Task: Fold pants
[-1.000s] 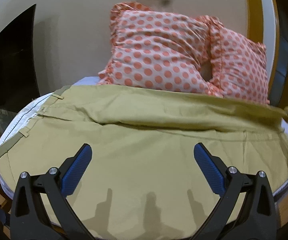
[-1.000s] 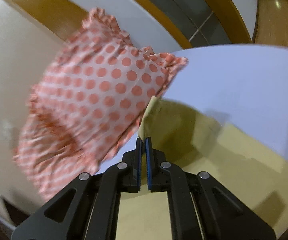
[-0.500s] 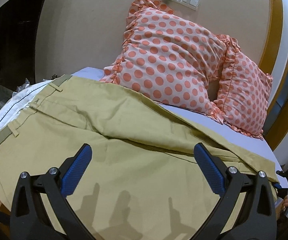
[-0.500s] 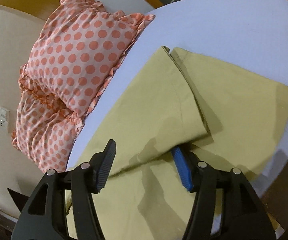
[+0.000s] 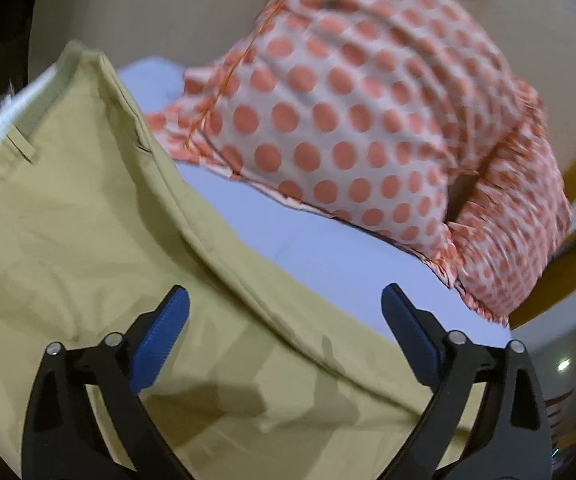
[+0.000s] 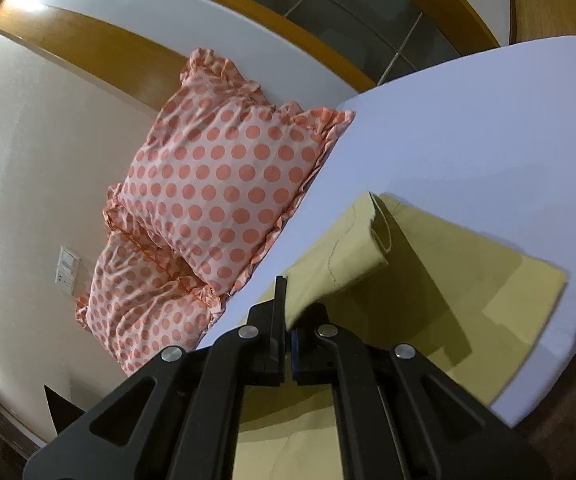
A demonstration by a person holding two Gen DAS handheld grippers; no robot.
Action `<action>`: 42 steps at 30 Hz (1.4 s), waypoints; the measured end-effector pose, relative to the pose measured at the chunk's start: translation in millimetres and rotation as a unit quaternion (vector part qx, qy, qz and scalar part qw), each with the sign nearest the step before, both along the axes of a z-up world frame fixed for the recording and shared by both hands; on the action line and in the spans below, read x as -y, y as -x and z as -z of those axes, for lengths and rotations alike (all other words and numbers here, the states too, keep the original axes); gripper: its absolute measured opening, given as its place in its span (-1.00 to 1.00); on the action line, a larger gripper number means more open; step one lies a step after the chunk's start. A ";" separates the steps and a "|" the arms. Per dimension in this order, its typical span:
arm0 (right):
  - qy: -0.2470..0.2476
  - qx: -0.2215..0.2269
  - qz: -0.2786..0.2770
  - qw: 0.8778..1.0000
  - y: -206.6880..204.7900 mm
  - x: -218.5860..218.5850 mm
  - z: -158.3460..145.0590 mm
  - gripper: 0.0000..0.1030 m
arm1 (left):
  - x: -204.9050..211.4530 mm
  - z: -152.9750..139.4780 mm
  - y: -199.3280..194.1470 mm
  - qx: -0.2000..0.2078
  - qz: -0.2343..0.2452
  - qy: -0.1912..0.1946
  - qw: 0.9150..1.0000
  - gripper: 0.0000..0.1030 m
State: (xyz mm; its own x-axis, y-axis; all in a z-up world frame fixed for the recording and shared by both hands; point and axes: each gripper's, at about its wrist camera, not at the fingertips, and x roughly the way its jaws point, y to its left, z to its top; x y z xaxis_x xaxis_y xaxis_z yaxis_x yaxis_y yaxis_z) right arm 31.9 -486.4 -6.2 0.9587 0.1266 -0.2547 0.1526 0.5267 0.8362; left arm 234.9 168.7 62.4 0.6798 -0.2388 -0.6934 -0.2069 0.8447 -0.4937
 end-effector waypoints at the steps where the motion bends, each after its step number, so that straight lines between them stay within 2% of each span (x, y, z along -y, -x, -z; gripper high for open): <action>1: 0.000 0.001 0.001 1.000 1.5 0.3 -0.5 -0.97 | -0.1 3.6 -8.3 -0.009 -0.007 -0.008 1.000 0.73; 2: -0.001 0.001 0.001 1.000 2.4 0.6 -0.4 -0.97 | -1.0 7.9 -14.5 -0.020 -0.017 -0.018 1.000 0.68; 3: -0.002 0.001 0.000 1.000 2.8 1.7 1.0 -0.97 | -3.7 13.2 -18.9 -0.033 -0.026 -0.020 0.999 0.48; 4: -0.003 0.001 0.000 1.000 3.2 3.2 2.2 -0.97 | -8.4 21.8 -23.6 -0.050 -0.035 -0.013 0.998 0.15; 5: -0.005 0.002 -0.001 1.000 4.0 4.9 3.7 -0.97 | -12.5 28.6 -26.3 -0.060 -0.039 -0.003 0.997 -0.04; 6: -0.008 0.002 0.000 1.000 3.0 4.1 2.7 -0.97 | -16.5 34.1 -27.1 -0.064 -0.040 0.005 0.997 -0.67; 7: -0.010 0.004 0.000 1.000 3.3 4.5 1.7 -0.97 | -20.4 38.4 -23.9 -0.065 -0.038 0.008 0.997 -0.89; 9: -0.011 0.010 0.003 1.000 3.1 4.0 -4.0 -0.97 | -23.7 37.4 -9.2 -0.054 -0.039 0.012 0.998 -0.89; 11: -0.003 0.020 0.007 1.000 8.3 5.0 -12.9 -0.97 | -21.4 21.6 23.8 -0.018 -0.037 -0.008 0.999 -0.90; 14: 0.016 0.026 0.021 0.999 22.4 8.5 -23.2 -0.97 | -21.3 2.3 99.3 0.039 -0.038 -0.013 0.998 -0.89; 16: 0.020 0.017 0.031 0.999 31.2 12.0 -22.9 -0.97 | -20.3 2.7 158.2 0.056 -0.046 -0.014 0.997 -0.85; 19: 0.025 -0.008 0.039 0.999 38.3 12.4 -14.6 -0.97 | -14.6 26.3 221.5 0.045 -0.059 -0.011 0.997 -0.82; 22: 0.020 -0.039 0.045 0.998 39.5 13.3 1.6 -0.97 | -11.9 57.7 255.5 0.013 -0.070 0.006 0.997 -0.83; 24: 0.017 -0.053 0.049 0.997 39.0 13.3 9.9 -0.97 | -12.8 63.7 267.9 0.027 -0.075 0.020 0.997 -0.84; 27: 0.024 -0.069 0.054 0.996 41.2 14.6 16.7 -0.97 | -7.1 61.1 272.0 0.044 -0.070 0.000 0.997 -0.83; 29: 0.034 -0.089 0.060 0.994 43.1 15.6 17.7 -0.91 | -6.3 62.9 273.3 0.050 -0.067 0.001 0.997 -0.77; 31: 0.042 -0.106 0.082 0.990 51.6 19.3 17.6 -0.60 | -9.0 64.4 277.8 0.064 -0.060 0.013 0.996 -0.63; 32: 0.045 -0.108 0.097 0.988 56.9 22.0 17.2 -0.20 | -9.7 64.7 279.5 0.071 -0.057 0.020 0.996 -0.57; 33: 0.051 -0.107 0.120 0.986 64.6 25.8 16.9 0.07 | -9.8 65.1 281.6 0.078 -0.055 0.026 0.995 -0.43; 34: 0.057 -0.106 0.138 0.983 69.6 28.7 17.3 0.08 | -11.4 66.3 285.9 0.083 -0.054 0.029 0.995 -0.27; 36: 0.066 -0.113 0.146 0.981 70.9 34.4 20.8 0.08 | -12.1 66.9 291.0 0.093 -0.050 0.031 0.994 -0.11; 40: 0.062 -0.109 0.137 0.983 66.8 35.4 29.1 0.07 | -14.9 70.4 298.8 0.100 -0.044 0.035 0.993 0.06; 42: 0.064 -0.100 0.111 0.987 61.5 30.1 30.8 0.07 | -18.7 72.8 303.8 0.101 -0.045 0.038 0.993 0.11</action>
State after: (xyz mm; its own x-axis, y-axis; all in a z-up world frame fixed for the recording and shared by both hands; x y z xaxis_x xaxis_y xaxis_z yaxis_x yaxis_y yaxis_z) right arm -29.6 -516.5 -37.0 0.8884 -0.1261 -0.4414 0.4309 0.5603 0.7073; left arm -68.9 187.4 -10.4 0.8237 -0.2177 -0.5236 -0.1706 0.7855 -0.5949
